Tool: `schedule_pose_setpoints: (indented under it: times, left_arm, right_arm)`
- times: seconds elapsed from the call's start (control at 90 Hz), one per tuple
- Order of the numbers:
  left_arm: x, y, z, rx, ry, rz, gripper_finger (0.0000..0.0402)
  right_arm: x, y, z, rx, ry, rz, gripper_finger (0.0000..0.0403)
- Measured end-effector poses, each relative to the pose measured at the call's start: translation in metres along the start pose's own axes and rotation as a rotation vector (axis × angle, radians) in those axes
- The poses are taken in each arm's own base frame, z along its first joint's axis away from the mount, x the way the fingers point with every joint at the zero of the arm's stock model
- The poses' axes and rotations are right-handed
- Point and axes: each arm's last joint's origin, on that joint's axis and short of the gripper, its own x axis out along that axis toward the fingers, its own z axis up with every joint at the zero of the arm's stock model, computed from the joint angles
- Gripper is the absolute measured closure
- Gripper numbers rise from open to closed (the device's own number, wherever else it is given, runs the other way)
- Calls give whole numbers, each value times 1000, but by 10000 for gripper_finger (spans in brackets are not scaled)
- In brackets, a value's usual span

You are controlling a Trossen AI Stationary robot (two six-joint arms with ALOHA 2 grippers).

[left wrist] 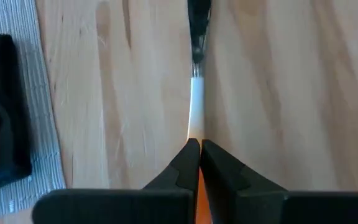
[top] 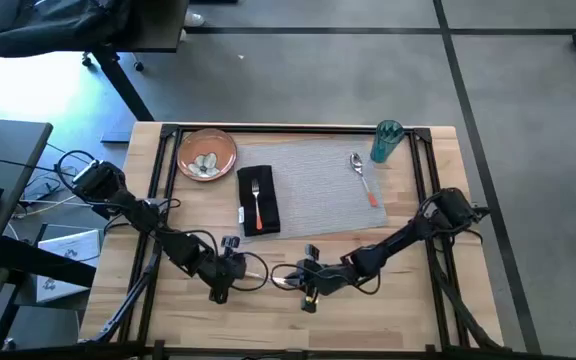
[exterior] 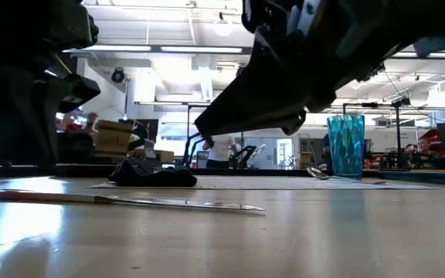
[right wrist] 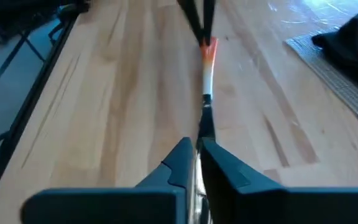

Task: Set table place
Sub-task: Put the orange table knife on the gray table mat beside the orange spoon

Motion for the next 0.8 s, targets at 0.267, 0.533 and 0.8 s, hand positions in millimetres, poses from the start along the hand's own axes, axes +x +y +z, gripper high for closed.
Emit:
schedule_pose_setpoints:
  times: [0.267, 0.533, 0.8]
  left_arm:
    - [0, -1, 3, 0, -26, -10, 401]
    - [1, 0, 5, 15, -45, -9, 401]
    - [1, 0, 5, 8, -45, -6, 401]
  right_arm:
    - [15, -5, -22, -6, 45, -39, 227]
    - [27, -10, -36, -37, 33, -81, 186]
    - [39, -8, -58, -122, 14, -115, 211]
